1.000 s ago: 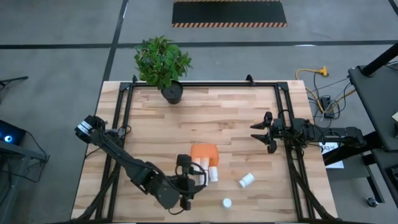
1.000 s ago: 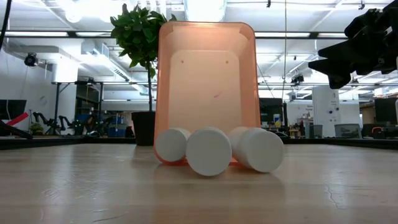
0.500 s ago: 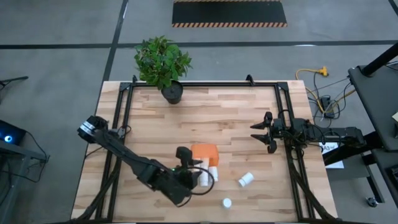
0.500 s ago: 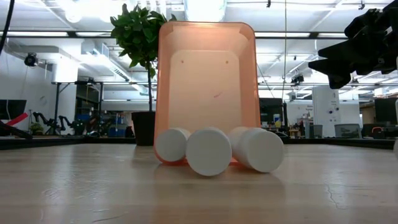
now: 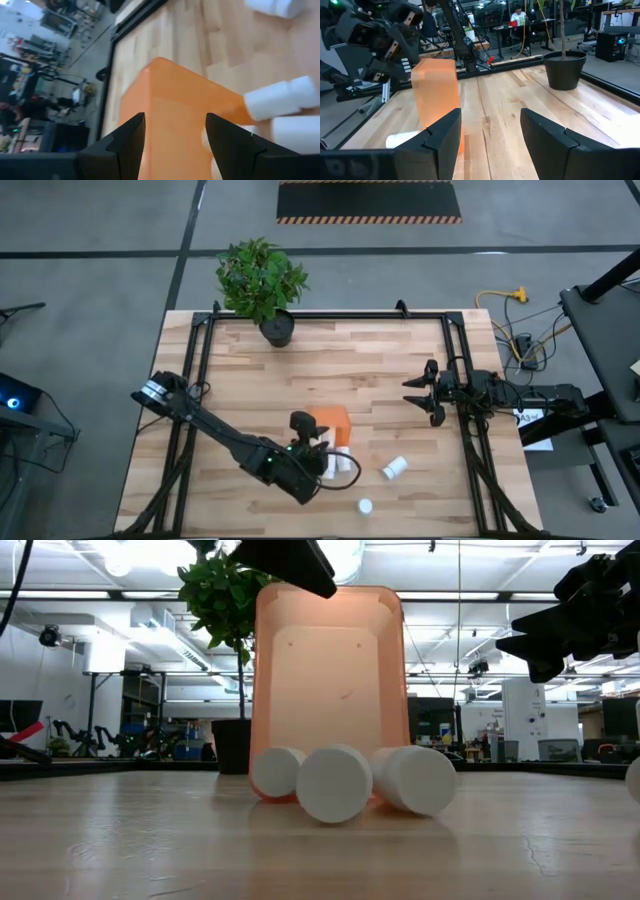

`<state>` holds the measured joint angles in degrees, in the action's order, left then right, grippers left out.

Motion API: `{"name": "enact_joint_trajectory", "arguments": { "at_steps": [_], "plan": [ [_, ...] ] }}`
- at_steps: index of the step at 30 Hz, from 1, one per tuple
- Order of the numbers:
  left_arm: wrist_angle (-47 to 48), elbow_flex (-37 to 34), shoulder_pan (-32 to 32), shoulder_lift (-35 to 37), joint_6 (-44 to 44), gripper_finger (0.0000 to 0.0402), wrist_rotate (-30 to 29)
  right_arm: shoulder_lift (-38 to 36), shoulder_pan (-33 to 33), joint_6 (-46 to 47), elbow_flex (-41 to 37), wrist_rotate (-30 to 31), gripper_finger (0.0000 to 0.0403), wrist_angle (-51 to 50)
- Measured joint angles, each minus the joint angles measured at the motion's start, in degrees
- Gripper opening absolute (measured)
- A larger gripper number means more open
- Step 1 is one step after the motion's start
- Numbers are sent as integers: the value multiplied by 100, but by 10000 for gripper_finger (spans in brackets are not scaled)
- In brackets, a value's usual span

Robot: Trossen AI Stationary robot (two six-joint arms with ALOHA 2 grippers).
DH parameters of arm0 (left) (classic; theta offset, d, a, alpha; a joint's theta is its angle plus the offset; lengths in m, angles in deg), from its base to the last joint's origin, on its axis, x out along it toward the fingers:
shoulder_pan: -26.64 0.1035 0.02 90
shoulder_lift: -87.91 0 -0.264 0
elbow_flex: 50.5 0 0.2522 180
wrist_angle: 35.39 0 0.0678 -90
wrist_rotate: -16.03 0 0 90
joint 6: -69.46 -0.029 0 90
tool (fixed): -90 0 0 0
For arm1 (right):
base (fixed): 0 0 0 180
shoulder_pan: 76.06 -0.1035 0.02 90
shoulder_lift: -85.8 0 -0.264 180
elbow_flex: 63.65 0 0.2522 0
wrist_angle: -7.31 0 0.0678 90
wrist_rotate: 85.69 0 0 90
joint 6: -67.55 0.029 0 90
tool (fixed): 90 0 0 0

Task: Pick and place pill bottles into a basket
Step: Adjust the orange container on the table

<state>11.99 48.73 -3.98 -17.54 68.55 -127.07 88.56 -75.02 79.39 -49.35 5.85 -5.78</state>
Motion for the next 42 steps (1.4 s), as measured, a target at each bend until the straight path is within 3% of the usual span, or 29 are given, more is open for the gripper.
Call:
{"name": "enact_joint_trajectory", "arguments": {
  "at_steps": [12,23,27,34,42],
  "plan": [
    [26,42,62,4,0,191,-121,1,-2,0,2,0,194,0],
    [40,-30,513,7,2,189,-246,2,-2,0,2,0,194,2],
    [38,-8,591,7,2,150,-246,2,0,0,2,0,194,1],
    [-1,22,589,17,38,18,42,2,-2,0,2,0,194,1],
    [-7,28,579,24,61,1,194,2,-1,0,2,0,194,1]
  ]
}}
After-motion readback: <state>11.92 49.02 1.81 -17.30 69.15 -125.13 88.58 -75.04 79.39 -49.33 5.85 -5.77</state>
